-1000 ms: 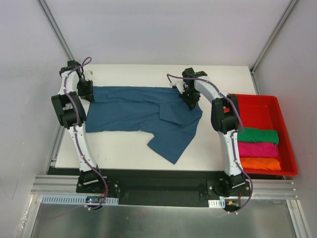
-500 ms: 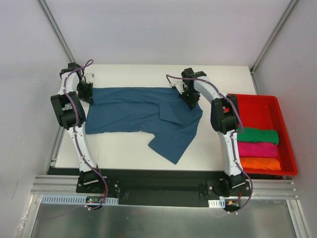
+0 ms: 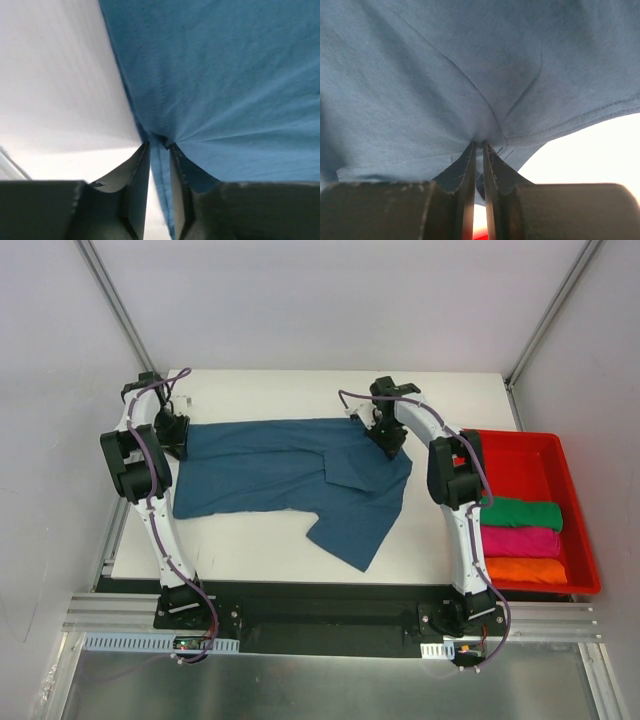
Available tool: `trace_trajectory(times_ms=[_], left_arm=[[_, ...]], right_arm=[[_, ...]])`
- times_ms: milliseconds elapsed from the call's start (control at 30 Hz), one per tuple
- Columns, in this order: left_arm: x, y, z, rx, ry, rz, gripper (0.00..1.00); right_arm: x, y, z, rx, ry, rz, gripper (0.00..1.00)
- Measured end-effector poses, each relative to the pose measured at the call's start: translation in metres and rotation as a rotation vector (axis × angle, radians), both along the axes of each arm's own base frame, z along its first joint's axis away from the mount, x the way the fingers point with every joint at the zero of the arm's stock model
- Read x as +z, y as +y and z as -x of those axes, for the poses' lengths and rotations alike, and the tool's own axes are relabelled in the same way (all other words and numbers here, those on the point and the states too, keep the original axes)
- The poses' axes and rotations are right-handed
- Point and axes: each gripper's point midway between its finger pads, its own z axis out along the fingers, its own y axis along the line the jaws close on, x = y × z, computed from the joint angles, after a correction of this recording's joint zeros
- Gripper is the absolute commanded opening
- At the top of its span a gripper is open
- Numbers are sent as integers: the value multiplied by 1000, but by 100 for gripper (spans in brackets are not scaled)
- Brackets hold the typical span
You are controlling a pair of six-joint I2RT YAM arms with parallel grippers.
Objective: Roll the t-shirts
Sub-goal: Fold the T-shirt at the center of the board.
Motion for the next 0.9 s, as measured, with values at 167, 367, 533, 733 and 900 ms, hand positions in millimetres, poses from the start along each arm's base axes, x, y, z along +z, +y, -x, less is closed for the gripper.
trace_trajectory(times_ms=[167, 367, 533, 733, 900], left_arm=[[8, -1, 1, -9, -16, 4, 37], [53, -11, -15, -24, -129, 34, 5], [89, -27, -51, -70, -263, 26, 0], [71, -49, -82, -127, -279, 34, 0], [18, -47, -83, -155, -181, -3, 0]], right_arm=[[5, -11, -3, -9, 3, 3, 15], [35, -7, -2, -11, -5, -91, 11], [75, 0, -24, -9, -155, -151, 1], [56, -2, -82, 15, -286, -73, 1], [6, -22, -102, 87, -290, 93, 1]])
